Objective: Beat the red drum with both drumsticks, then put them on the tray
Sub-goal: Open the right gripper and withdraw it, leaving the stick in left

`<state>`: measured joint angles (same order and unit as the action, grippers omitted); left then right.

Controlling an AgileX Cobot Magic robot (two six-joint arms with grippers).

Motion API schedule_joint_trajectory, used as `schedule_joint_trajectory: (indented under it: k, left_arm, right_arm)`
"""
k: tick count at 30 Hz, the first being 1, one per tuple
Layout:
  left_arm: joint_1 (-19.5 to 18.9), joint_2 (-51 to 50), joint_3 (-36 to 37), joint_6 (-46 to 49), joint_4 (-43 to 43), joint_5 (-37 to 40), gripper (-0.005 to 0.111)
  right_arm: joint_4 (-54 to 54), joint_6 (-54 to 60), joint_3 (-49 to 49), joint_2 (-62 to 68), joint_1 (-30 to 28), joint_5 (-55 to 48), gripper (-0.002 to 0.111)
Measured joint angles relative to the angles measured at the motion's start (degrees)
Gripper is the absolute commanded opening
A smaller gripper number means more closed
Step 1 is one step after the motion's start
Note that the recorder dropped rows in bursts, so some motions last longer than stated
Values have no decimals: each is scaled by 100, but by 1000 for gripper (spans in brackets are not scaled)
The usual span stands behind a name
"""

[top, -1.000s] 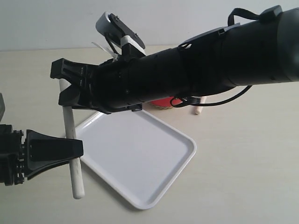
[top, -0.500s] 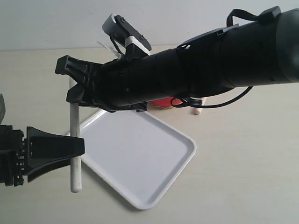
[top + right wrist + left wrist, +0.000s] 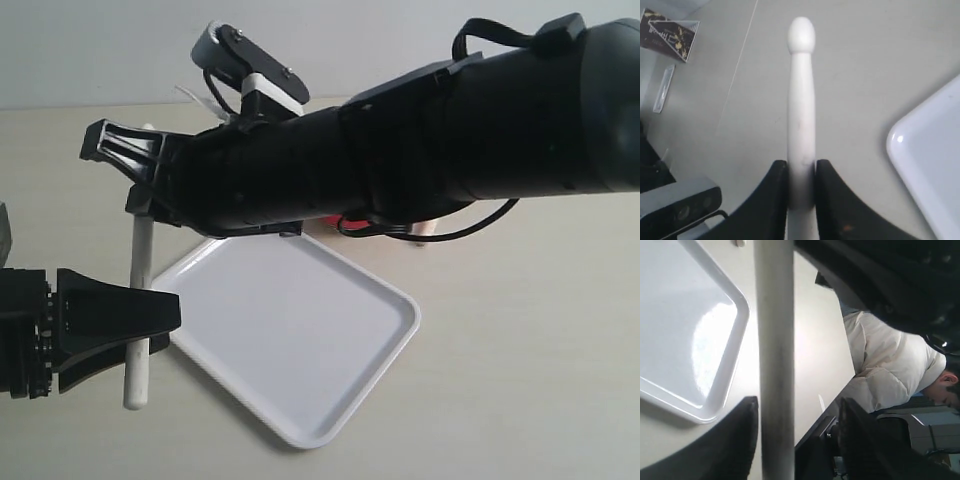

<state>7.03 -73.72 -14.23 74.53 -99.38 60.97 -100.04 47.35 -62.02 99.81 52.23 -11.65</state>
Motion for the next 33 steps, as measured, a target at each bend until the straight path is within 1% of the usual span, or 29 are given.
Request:
schedule_joint_trajectory:
  k: [6, 16, 20, 22, 23, 24, 25, 26, 27, 28, 31, 33]
  left_arm:
    - [0, 0, 0, 1, 0, 74, 49]
    - [0, 0, 0, 1, 0, 74, 49]
    - [0, 0, 0, 1, 0, 24, 49]
    - [0, 0, 0, 1, 0, -4, 45]
    - [0, 0, 0, 1, 0, -8, 37]
    - [0, 0, 0, 1, 0, -8, 31]
    - [0, 0, 0, 1, 0, -8, 19]
    - [0, 0, 0, 1, 0, -18, 14]
    - [0, 0, 0, 1, 0, -18, 3]
    - [0, 0, 0, 1, 0, -59, 0]
    - [0, 0, 0, 1, 0, -81, 0]
    - [0, 0, 0, 1, 11, -92, 0]
  right_arm:
    - [0, -12, 0, -132, 0, 300, 0]
    - [0, -96, 0, -157, 3, 401, 0]
    - [0, -109, 0, -157, 173, 535, 0]
    - [0, -109, 0, -157, 234, 576, 0]
    - [0, -109, 0, -157, 234, 601, 0]
    - [0, -109, 0, -157, 234, 654, 0]
    - [0, -109, 0, -157, 234, 680, 0]
    - [0, -109, 0, -157, 234, 680, 0]
    - [0, -109, 0, -157, 234, 680, 0]
    - [0, -109, 0, -157, 234, 680, 0]
    - [0, -109, 0, -157, 234, 680, 0]
    - [-12, -35, 0, -157, 234, 669, 3]
